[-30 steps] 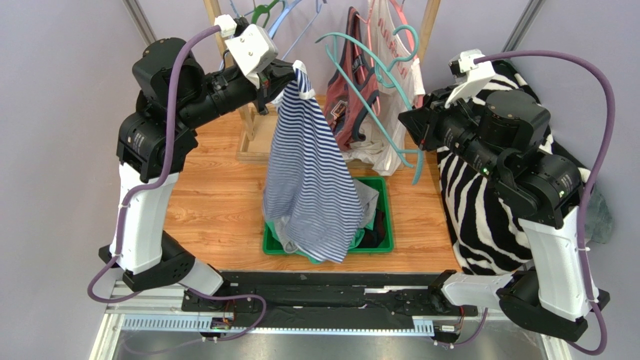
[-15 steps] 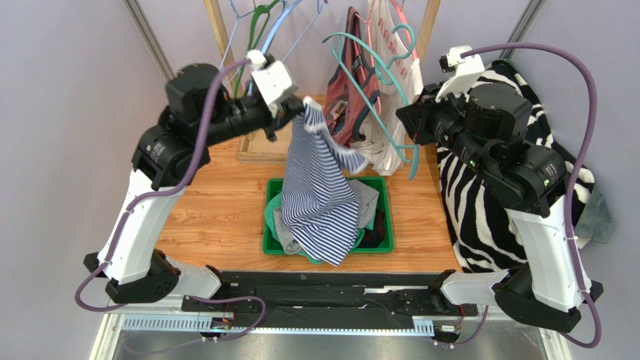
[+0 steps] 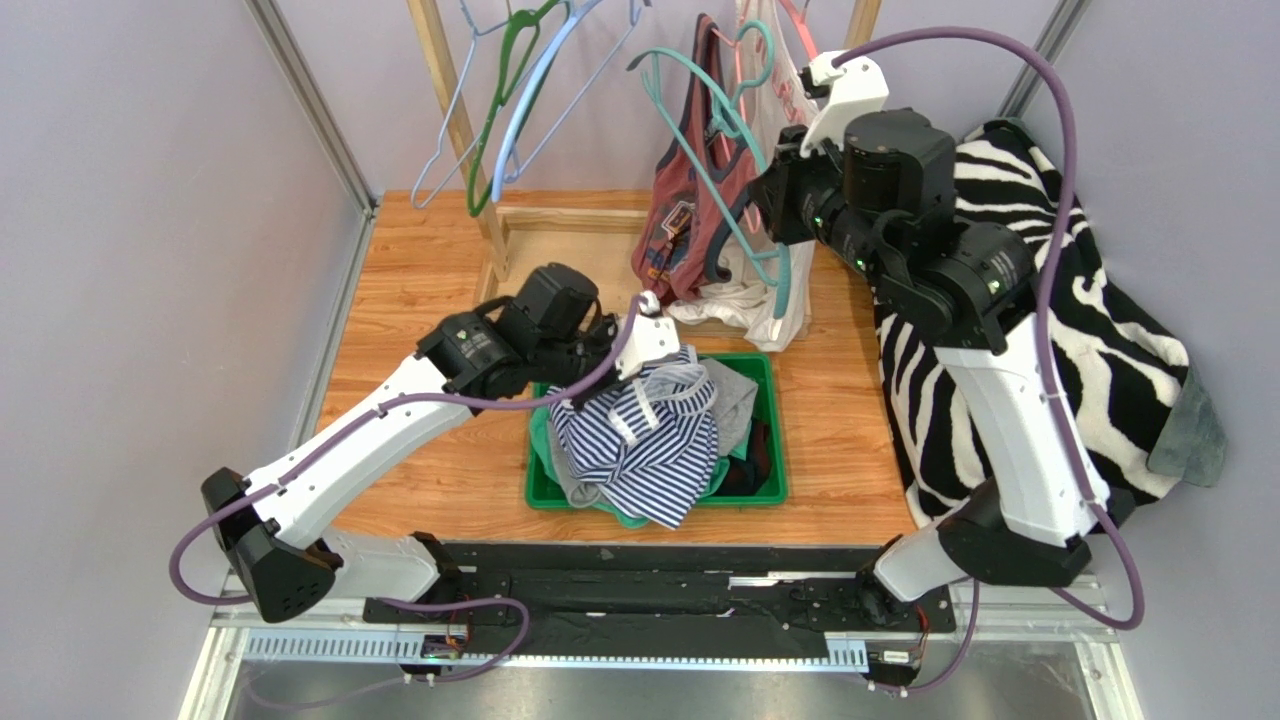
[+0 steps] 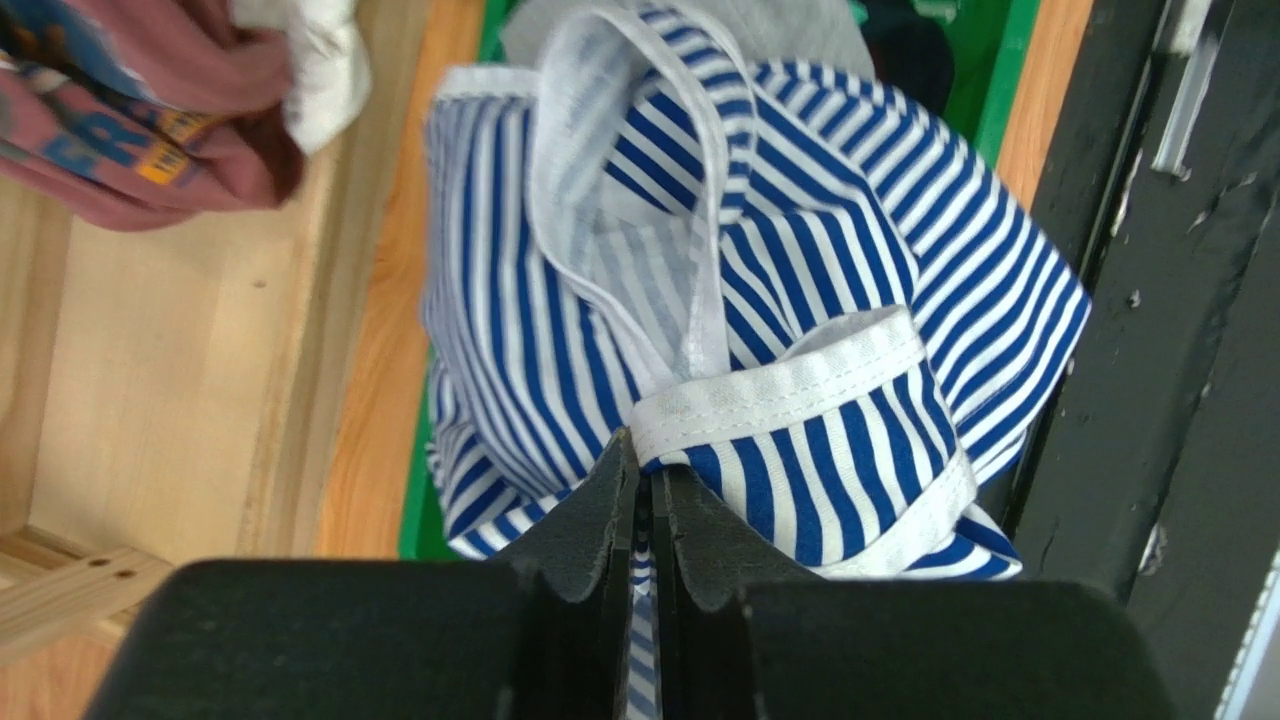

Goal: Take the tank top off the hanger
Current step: Place the hanger at the clothesline.

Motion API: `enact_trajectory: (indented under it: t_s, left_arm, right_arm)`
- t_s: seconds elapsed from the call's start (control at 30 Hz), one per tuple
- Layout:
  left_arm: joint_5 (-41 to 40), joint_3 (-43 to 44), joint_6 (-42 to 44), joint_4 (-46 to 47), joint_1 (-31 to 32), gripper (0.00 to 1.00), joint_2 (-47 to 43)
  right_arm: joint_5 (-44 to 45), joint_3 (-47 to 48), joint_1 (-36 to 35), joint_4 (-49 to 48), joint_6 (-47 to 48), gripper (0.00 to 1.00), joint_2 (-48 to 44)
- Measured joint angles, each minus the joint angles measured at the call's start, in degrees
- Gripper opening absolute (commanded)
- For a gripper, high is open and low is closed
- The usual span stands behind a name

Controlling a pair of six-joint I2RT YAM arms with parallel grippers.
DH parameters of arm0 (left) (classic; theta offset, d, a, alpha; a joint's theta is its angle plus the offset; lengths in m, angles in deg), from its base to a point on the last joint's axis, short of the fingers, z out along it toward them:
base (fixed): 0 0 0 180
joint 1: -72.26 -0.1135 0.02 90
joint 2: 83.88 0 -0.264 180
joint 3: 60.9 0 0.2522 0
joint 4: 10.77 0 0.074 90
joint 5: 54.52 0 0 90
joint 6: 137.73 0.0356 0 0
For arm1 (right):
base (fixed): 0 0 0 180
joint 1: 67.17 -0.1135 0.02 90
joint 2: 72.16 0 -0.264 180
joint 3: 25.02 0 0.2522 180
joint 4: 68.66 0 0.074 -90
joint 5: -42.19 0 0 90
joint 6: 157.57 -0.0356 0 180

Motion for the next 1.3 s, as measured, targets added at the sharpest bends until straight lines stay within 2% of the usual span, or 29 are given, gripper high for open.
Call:
enact_trajectory:
  t_s: [0.07,0.13,0.23,0.27,0.57,0.67,0.9,1.17,1.3]
  left_arm:
    - [-1.9,-3.2,1.1,0.5,1.5,0.15,0.0]
    - [-3.3,-6.1,2.0,0.8,2.7,0.25,0.2]
    - [-5.4,-9.5,3.8,1.0,4.1,0.74,1.7]
    - [-6.1,-10.3,4.3,1.0,4.4,0.95,2.4]
    - [-8.3,-11.1,4.7,0.8,4.7,0.96,6.6]
    - [-9.0,-6.3,4.3,-1.7,4.7,0.96,6.5]
    - [-11.2,14.9,4.8,-7.1,4.7,0.97,4.3]
    - [-11.3,27.3,7.5,-13.9,4.7,0.97,-5.4]
    - [-12.9,28.1,8.6,-15.3,4.7,0.97,-7.3]
  right_arm:
    - [2.2,1.7,-0.3,0.0,0.4,0.00,1.9]
    - [4.7,2.5,-0.8,0.0,0.7,0.00,3.4]
    - [8.0,3.7,-1.4,0.1,1.3,0.00,5.1]
    - [8.9,4.2,-1.5,0.1,1.4,0.00,5.6]
    - [16.2,12.6,-4.3,-2.1,2.8,0.00,12.7]
    - [18.1,13.1,-5.0,-4.3,3.7,0.00,14.9]
    - [23.4,13.1,-5.3,-10.1,8.3,0.00,20.6]
    - [25.9,13.9,-5.2,-17.2,14.0,0.00,23.8]
    - [25.7,15.0,-5.2,-20.0,15.1,0.00,24.3]
